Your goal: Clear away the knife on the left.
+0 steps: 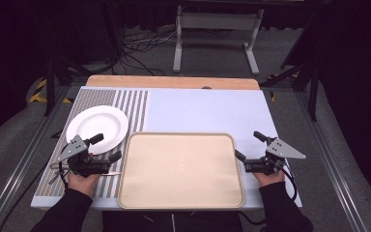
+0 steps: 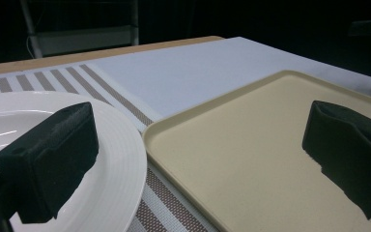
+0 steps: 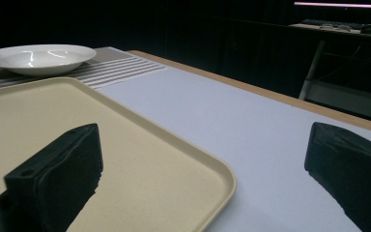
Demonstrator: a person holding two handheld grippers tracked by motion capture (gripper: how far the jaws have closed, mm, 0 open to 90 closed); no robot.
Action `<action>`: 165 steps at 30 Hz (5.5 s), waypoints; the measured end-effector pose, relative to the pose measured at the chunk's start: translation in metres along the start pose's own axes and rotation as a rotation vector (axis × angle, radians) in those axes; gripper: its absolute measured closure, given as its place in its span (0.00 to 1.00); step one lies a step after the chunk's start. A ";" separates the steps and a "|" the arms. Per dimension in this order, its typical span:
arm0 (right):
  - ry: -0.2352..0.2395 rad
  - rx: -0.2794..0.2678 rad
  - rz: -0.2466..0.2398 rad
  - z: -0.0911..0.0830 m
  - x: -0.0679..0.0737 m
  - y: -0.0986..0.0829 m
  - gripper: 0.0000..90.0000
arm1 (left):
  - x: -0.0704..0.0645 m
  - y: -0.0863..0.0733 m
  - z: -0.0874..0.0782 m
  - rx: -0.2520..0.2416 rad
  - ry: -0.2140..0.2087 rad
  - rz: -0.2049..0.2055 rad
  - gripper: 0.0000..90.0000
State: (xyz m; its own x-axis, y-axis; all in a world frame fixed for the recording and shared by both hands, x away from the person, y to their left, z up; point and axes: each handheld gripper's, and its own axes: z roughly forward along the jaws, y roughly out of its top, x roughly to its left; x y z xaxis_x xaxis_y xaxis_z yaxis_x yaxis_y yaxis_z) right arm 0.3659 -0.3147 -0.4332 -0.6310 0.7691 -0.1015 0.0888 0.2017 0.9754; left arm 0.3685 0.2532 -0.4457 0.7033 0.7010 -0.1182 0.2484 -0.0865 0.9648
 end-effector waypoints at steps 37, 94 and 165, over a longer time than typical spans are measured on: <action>0.011 -0.012 0.006 -0.001 0.000 0.001 0.01 | -0.005 0.027 -0.017 0.109 -0.083 0.115 0.01; 0.041 -0.003 0.014 0.000 0.003 0.000 0.01 | -0.002 0.054 -0.014 1.156 -0.156 0.520 0.13; 0.069 0.015 0.054 -0.016 0.005 -0.007 0.01 | 0.033 0.030 0.023 1.419 -0.413 0.829 0.89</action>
State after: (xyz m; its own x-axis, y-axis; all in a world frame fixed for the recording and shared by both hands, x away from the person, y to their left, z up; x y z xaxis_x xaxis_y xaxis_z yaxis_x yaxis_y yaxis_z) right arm 0.3493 -0.3218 -0.4376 -0.6763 0.7358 -0.0349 0.1349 0.1703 0.9761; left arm 0.4151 0.2575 -0.4260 0.9986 -0.0530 0.0039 -0.0521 -0.9897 -0.1337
